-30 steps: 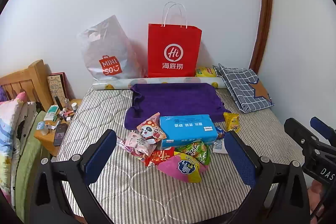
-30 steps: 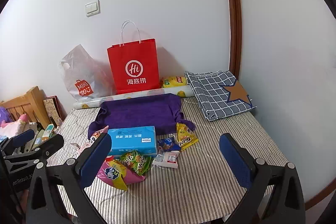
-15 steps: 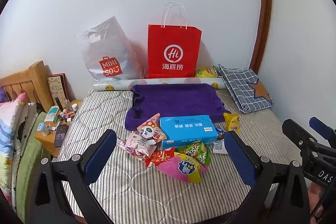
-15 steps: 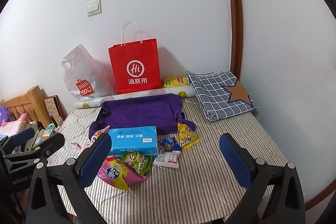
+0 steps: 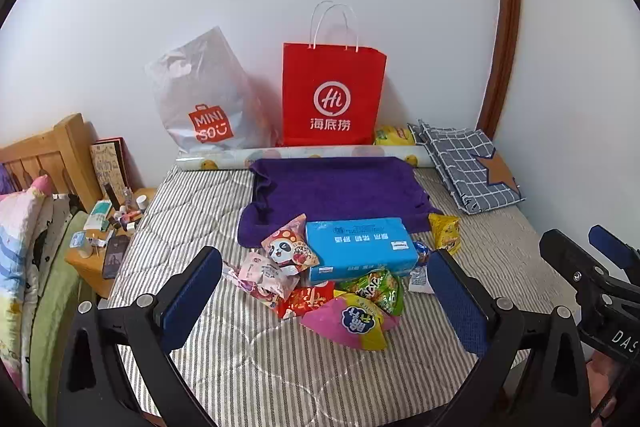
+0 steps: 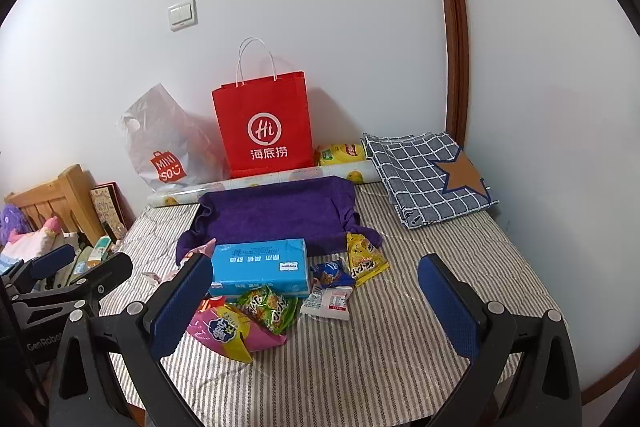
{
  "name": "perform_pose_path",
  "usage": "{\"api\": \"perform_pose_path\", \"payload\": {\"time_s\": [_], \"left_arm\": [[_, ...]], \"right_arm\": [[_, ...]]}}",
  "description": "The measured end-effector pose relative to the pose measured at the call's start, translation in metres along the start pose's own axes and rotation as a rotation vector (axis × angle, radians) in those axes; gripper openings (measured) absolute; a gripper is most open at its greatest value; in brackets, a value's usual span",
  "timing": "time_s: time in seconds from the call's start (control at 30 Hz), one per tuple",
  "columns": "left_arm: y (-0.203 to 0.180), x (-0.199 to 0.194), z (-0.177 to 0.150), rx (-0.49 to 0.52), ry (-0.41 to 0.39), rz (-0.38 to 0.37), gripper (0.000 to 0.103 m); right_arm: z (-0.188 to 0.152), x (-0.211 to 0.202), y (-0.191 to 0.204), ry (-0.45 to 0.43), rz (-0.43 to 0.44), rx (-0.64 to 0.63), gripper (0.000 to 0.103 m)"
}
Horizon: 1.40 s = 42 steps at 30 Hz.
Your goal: Organize snacks
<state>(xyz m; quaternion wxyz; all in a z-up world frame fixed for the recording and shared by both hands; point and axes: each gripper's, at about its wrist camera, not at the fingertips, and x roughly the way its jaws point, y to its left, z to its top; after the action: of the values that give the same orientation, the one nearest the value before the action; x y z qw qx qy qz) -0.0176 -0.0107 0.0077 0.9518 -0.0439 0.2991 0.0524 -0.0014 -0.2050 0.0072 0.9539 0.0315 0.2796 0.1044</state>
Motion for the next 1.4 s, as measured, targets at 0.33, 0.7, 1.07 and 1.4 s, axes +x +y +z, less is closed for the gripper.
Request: {"api": "perform_pose_path", "payload": {"time_s": [0.33, 0.7, 1.07, 1.4], "left_arm": [[0.009, 0.044, -0.006, -0.004, 0.069, 0.01, 0.101], [0.026, 0.118, -0.024, -0.019, 0.228, 0.054, 0.101], [0.039, 0.161, -0.028, -0.026, 0.327, 0.057, 0.101], [0.053, 0.191, -0.031, -0.027, 0.386, 0.014, 0.101]], "right_arm": [[-0.01, 0.044, -0.004, 0.074, 0.001, 0.004, 0.103], [-0.043, 0.13, -0.029, 0.291, -0.094, 0.064, 0.103], [-0.055, 0.18, -0.056, 0.335, -0.141, 0.047, 0.103], [-0.05, 0.211, -0.066, 0.336, -0.111, 0.07, 0.098]]}}
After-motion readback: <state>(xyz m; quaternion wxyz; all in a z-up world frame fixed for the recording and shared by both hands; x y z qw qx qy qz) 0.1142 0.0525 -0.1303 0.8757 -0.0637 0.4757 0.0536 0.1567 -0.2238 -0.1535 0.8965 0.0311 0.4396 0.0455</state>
